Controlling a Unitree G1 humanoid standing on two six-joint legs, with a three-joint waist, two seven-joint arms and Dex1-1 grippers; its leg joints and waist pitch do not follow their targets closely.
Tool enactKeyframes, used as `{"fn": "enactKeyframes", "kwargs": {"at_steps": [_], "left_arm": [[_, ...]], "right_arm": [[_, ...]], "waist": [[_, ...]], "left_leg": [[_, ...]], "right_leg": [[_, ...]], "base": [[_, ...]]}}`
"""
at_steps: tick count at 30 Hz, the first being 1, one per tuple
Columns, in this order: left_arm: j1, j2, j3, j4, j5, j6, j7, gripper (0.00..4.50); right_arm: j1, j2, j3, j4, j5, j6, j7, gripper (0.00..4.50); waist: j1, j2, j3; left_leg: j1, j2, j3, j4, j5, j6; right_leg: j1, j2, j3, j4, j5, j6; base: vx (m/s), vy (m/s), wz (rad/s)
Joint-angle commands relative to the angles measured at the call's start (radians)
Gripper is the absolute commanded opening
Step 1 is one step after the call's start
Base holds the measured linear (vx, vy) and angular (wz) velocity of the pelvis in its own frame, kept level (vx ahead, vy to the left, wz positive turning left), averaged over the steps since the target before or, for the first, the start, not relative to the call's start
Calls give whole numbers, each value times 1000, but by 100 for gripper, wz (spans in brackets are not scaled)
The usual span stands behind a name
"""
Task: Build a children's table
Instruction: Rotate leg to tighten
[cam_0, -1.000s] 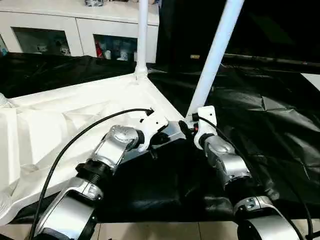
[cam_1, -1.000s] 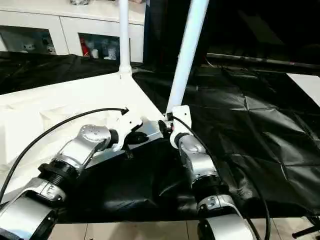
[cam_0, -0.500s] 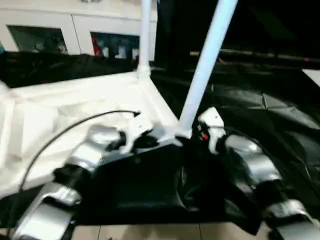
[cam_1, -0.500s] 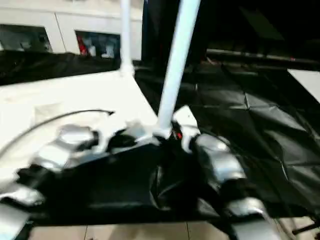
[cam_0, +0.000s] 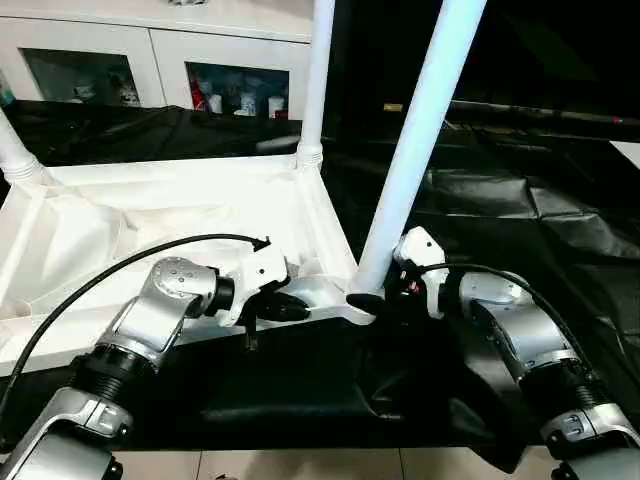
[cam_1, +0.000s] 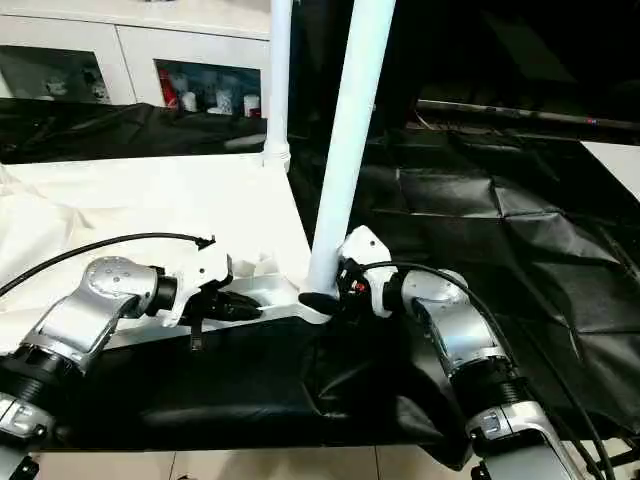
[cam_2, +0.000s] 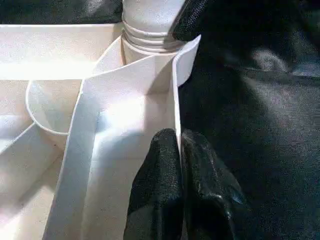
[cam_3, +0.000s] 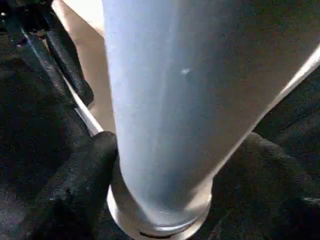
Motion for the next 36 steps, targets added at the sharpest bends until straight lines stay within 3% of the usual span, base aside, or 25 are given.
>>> {"fn": "enactKeyframes", "kwargs": {"at_steps": [1,4,9,15,16,19,22,23,27,30,36], "left_arm": [[24,-2,-53,-11,17,13,-48,0],[25,-2,-54,-12,17,13,-45,0],[29,7,-53,-22,13,28,-50,0],[20,-2,-50,-5,32,5,-11,0],[15,-5,-48,2,35,13,-3,28],[4,-9,-45,5,27,45,-6,28],[2,-3,-51,6,44,24,5,63],[1,-2,-53,10,49,15,7,65],[2,-7,-44,27,49,0,16,65],[1,-11,-38,33,42,1,20,28],[-7,-17,-32,46,35,7,12,6]], "right_arm": [[-3,-20,3,13,-14,9,-4,342],[-1,-23,6,13,-18,6,-4,333],[10,-33,9,1,-19,11,14,274],[12,-35,11,4,-24,5,10,248],[12,-35,12,6,-31,-3,-1,246],[9,-30,11,12,-38,-9,-13,246],[10,-30,14,9,-39,-9,-10,246],[10,-30,15,8,-39,-9,-10,246],[14,-31,15,5,-38,-9,-8,246],[17,-32,16,2,-38,-9,-4,246],[14,-51,16,2,-35,-19,11,246]], "waist": [[2,4,-55],[1,6,-55],[1,6,-56],[1,7,-56],[1,7,-56],[2,7,-54],[2,6,-55],[3,12,-55],[2,8,-55],[3,9,-56],[4,8,-57]], "left_leg": [[-5,29,-3,-58,-120,45],[-4,30,-3,-59,-126,44],[-6,29,-3,-58,-112,46],[-4,29,-2,-57,-114,47],[-4,29,-3,-57,-117,46],[-4,28,-3,-58,-141,37],[-5,28,-4,-58,-143,36],[-4,29,-5,-58,-139,36],[-5,27,-4,-57,-143,37],[-5,28,-4,-57,-142,35],[-4,27,-4,-56,-134,41]], "right_leg": [[60,-74,63,-64,-145,-183],[58,-74,62,-66,-161,-178],[60,-73,63,-63,-139,-180],[59,-73,62,-64,-139,-181],[59,-73,62,-64,-144,-180],[58,-74,62,-70,-196,-167],[59,-73,62,-71,-206,-159],[58,-74,62,-69,-195,-161],[59,-73,62,-69,-188,-165],[59,-73,62,-69,-190,-165],[59,-72,62,-66,-171,-170]], "base": [[0,0,0],[0,0,0],[0,0,0],[0,0,0],[0,0,0],[0,0,0],[0,0,0],[0,0,0],[0,0,0],[0,0,0],[0,0,0]]}}
